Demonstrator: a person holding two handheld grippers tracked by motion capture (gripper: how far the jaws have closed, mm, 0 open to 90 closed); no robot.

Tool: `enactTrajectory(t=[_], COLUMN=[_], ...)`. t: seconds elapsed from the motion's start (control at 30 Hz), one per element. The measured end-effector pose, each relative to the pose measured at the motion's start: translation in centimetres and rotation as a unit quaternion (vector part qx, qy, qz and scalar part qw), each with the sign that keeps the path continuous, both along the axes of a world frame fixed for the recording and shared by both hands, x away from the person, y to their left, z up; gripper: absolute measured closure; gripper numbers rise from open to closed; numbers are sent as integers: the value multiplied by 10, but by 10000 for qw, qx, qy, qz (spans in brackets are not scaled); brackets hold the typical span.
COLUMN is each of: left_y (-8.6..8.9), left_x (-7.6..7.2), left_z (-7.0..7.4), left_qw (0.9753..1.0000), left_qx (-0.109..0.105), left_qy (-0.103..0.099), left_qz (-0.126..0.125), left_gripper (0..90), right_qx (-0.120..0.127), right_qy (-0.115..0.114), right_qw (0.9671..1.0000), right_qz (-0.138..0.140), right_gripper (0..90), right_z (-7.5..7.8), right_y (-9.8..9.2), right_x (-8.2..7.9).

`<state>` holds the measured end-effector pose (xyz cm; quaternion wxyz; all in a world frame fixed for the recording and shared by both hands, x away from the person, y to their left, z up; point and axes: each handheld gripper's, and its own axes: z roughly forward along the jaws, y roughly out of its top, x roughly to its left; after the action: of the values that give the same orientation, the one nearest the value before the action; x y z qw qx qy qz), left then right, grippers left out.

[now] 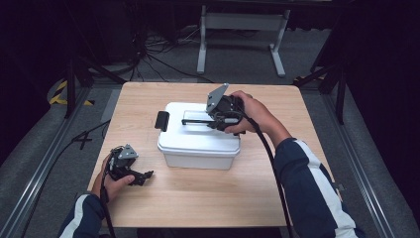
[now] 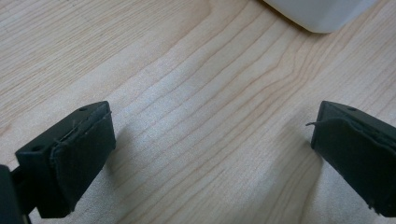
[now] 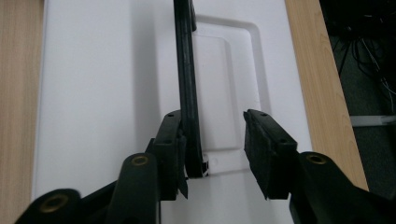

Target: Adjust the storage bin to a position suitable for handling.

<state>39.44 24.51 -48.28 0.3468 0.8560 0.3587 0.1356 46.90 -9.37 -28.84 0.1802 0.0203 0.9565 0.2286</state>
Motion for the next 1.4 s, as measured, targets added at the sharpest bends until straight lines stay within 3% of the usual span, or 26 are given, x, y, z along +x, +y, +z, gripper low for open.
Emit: enactTrajectory(t=[0.27, 0.37, 0.6, 0.7, 1.03, 1.4], left_y=[0, 0, 0, 0, 0, 0], left_x=[0, 0, 0, 0, 0, 0], left_z=[0, 0, 0, 0, 0, 0], left_qw=[10000, 10000, 10000, 10000, 10000, 10000], left_qx=[-1, -4, -2, -3, -4, 3], left_qy=[-2, 1, 1, 2, 2, 14], left_qz=[5, 5, 6, 5, 7, 3], left_gripper=[2, 2, 2, 2, 2, 2], right_qx=[-205, -207, -150, -137, -222, -58], right_qy=[1, 3, -55, -78, -143, -208], right_qw=[9998, 9996, 9995, 9993, 9990, 9988], right_qz=[79, 177, 260, 324, 360, 431], right_gripper=[704, 765, 780, 839, 846, 845], right_z=[-3, -3, 2, 6, 8, 25], right_y=[12, 16, 22, 25, 26, 18], right_x=[0, -1, -4, -5, -5, -9])
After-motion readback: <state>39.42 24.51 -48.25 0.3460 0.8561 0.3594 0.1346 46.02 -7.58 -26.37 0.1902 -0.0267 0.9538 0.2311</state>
